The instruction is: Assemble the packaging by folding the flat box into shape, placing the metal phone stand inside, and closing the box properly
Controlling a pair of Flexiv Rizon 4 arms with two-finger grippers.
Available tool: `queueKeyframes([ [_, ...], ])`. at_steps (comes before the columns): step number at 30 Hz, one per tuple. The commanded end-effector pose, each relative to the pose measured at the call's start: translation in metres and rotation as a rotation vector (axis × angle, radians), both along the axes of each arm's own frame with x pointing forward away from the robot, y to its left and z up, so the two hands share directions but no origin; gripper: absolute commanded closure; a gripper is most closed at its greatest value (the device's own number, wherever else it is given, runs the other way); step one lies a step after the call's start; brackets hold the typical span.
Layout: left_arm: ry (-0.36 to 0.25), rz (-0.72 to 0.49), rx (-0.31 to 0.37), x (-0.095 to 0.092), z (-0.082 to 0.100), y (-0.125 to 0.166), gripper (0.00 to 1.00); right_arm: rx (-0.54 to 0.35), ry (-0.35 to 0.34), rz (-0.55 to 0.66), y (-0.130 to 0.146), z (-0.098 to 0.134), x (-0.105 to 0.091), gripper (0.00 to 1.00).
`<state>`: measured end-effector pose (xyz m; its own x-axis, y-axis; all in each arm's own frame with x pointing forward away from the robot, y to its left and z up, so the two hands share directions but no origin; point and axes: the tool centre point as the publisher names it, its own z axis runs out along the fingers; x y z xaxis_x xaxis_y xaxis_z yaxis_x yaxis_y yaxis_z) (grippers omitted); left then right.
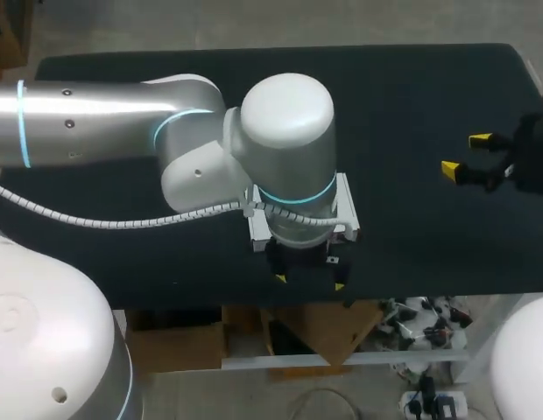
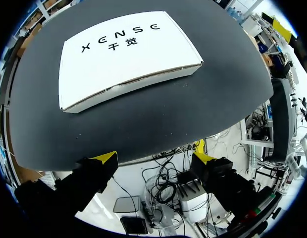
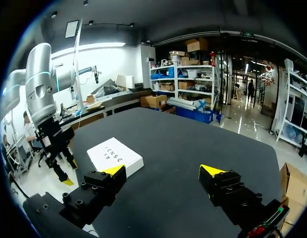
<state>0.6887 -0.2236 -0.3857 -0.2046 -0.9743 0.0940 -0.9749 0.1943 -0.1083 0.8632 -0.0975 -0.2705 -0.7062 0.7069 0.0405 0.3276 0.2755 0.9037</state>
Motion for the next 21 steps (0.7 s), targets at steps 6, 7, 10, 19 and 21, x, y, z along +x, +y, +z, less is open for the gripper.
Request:
queueKeyframes([
  [6, 0.003, 0.08, 0.063, 0.019, -0.014, -0.008, 0.0, 0.027, -0.023, 0.002, 0.002, -0.003, 0.008, 0.0],
  [7, -0.003, 0.099, 0.078, 0.021, -0.016, -0.007, 0.0, 0.027, -0.023, 0.002, 0.002, -0.003, 0.008, 0.0],
  [10, -0.006, 0.122, 0.082, 0.026, -0.018, -0.004, 0.0, 0.027, -0.023, 0.002, 0.002, -0.003, 0.008, 0.0],
  [19, -0.004, 0.152, 0.072, 0.05, -0.02, 0.006, 0.0, 0.027, -0.023, 0.002, 0.002, -0.003, 0.008, 0.0],
  [21, -0.006, 0.155, 0.069, 0.055, -0.019, 0.008, 0.0, 0.027, -0.023, 0.002, 0.002, -0.003, 0.008, 0.0],
])
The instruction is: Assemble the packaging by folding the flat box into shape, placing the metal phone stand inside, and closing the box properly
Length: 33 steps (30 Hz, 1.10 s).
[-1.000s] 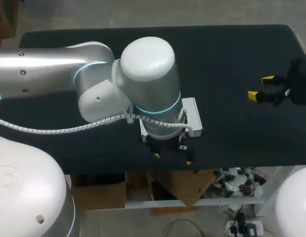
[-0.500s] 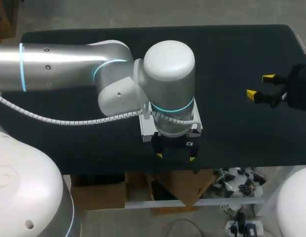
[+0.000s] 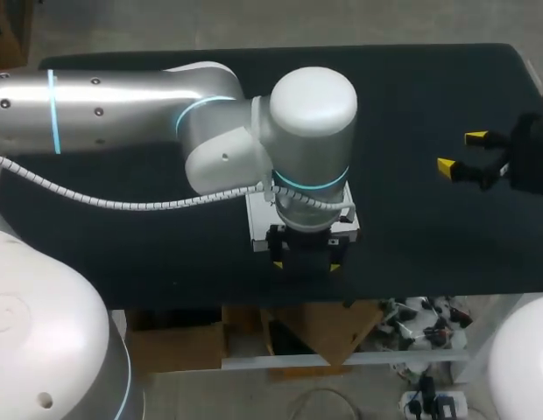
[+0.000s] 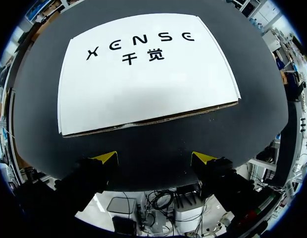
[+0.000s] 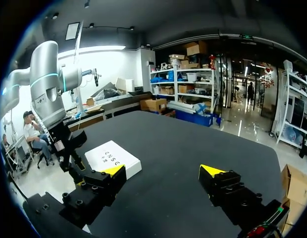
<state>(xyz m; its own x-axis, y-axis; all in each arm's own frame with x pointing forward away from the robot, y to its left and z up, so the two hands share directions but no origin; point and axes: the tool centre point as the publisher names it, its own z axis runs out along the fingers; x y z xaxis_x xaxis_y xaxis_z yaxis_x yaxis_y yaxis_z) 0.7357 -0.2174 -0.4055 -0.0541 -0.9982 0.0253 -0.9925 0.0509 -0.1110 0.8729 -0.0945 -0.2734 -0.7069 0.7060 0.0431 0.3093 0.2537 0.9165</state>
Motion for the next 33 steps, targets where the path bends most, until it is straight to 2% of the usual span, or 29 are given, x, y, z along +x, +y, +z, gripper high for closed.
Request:
queueKeyframes([
  [1, 0.005, 0.004, 0.003, 0.011, 0.001, 0.002, 0.0, 0.003, -0.003, 0.002, -0.001, 0.0, -0.001, 0.0],
  [23, 0.025, 0.033, -0.002, 0.081, -0.004, 0.017, 0.0, 0.003, -0.003, 0.002, -0.001, 0.0, -0.001, 0.0],
  [33, 0.026, 0.057, -0.011, 0.127, -0.004, 0.019, 0.0, 0.003, -0.003, 0.002, -0.001, 0.0, -0.001, 0.0],
])
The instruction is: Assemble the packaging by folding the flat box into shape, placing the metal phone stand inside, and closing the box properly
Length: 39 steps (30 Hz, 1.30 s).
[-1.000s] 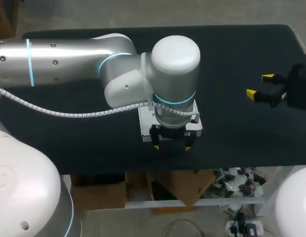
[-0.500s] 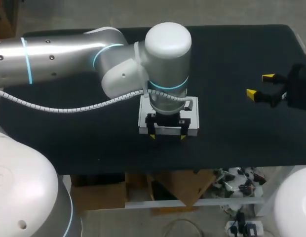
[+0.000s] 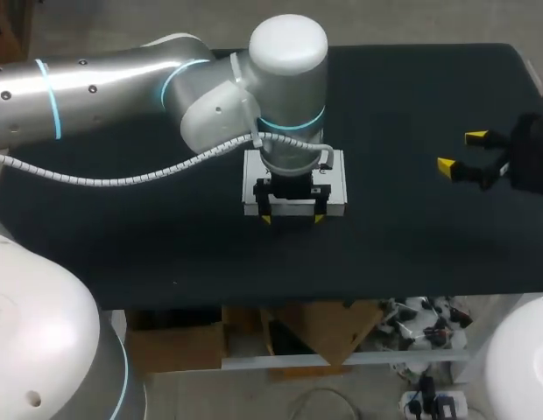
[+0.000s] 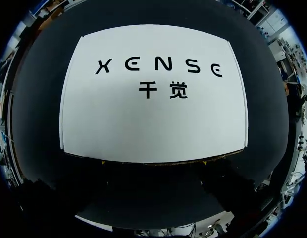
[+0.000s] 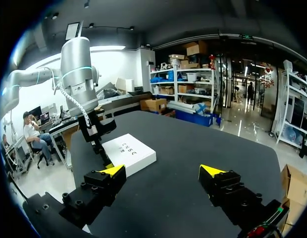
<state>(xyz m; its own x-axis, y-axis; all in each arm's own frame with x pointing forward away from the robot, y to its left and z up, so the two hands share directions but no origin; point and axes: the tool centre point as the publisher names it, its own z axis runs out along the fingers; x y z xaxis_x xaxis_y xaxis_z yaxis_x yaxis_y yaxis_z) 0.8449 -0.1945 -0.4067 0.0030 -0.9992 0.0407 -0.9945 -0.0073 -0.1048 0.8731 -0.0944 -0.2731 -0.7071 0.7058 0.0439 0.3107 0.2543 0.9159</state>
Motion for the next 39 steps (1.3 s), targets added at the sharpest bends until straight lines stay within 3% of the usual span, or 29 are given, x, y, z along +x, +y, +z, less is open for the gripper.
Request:
queueKeyframes([
  [1, 0.02, 0.001, 0.003, 0.023, -0.003, -0.004, 0.0, 0.004, -0.005, 0.001, -0.001, 0.0, -0.001, 0.0],
  [26, 0.028, 0.056, -0.025, 0.155, -0.002, 0.01, 0.0, 0.004, -0.005, 0.001, -0.001, 0.0, -0.001, 0.0],
  [39, 0.02, 0.046, -0.018, 0.224, 0.008, 0.023, 0.0, 0.004, -0.005, 0.001, -0.001, 0.0, -0.001, 0.0],
])
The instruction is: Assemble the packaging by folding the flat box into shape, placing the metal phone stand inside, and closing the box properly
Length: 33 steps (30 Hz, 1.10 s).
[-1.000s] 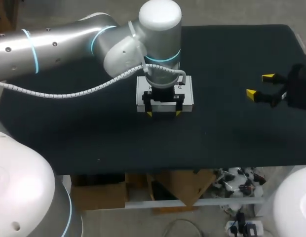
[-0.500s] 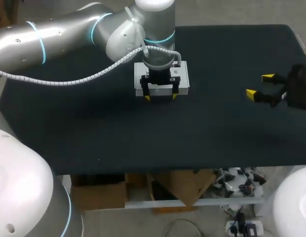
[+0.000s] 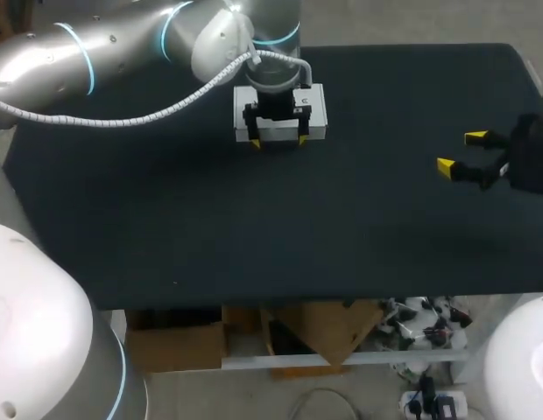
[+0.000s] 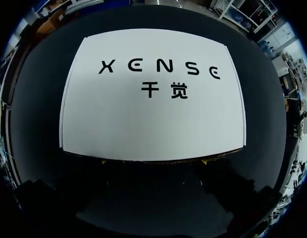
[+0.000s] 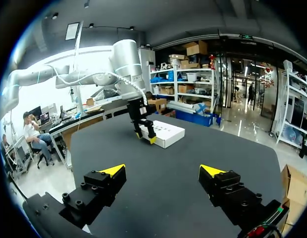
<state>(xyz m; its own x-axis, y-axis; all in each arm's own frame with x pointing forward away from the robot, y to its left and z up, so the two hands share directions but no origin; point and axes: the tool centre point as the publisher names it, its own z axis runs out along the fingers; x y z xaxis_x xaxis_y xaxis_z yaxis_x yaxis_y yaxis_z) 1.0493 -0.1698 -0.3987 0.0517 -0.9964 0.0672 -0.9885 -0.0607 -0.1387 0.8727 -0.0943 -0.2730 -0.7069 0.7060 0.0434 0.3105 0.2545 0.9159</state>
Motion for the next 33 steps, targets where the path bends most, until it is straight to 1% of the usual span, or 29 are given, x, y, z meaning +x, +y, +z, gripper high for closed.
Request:
queueKeyframes([
  [1, 0.055, -0.005, 0.009, 0.023, 0.001, -0.001, 0.0, 0.004, -0.004, 0.002, -0.001, -0.001, -0.001, 0.0],
  [6, 0.059, -0.007, 0.021, 0.042, 0.001, 0.001, 0.0, 0.004, -0.004, 0.002, -0.001, -0.001, -0.001, 0.0],
  [15, 0.077, -0.008, 0.044, 0.07, -0.005, 0.001, 0.0, 0.004, -0.004, 0.002, -0.001, -0.001, -0.001, 0.0],
  [18, 0.078, -0.003, 0.053, 0.077, -0.003, 0.002, 0.0, 0.004, -0.004, 0.002, -0.001, -0.001, -0.001, 0.0],
  [23, 0.079, 0.0, 0.055, 0.084, 0.0, 0.005, 0.0, 0.004, -0.004, 0.002, -0.001, -0.001, -0.001, 0.0],
  [25, 0.074, -0.004, 0.048, 0.081, 0.004, 0.007, 0.0, 0.004, -0.004, 0.002, -0.001, -0.001, -0.001, 0.0],
  [27, 0.06, -0.014, 0.04, 0.073, 0.009, 0.008, 0.0, 0.004, -0.004, 0.002, -0.001, -0.001, -0.001, 0.0],
  [31, 0.023, -0.045, 0.013, 0.05, 0.024, 0.018, 0.0, 0.004, -0.004, 0.002, -0.001, -0.001, -0.001, 0.0],
  [33, -0.006, -0.058, 0.006, 0.037, 0.03, 0.022, 0.0, 0.004, -0.004, 0.002, -0.001, -0.001, -0.001, 0.0],
])
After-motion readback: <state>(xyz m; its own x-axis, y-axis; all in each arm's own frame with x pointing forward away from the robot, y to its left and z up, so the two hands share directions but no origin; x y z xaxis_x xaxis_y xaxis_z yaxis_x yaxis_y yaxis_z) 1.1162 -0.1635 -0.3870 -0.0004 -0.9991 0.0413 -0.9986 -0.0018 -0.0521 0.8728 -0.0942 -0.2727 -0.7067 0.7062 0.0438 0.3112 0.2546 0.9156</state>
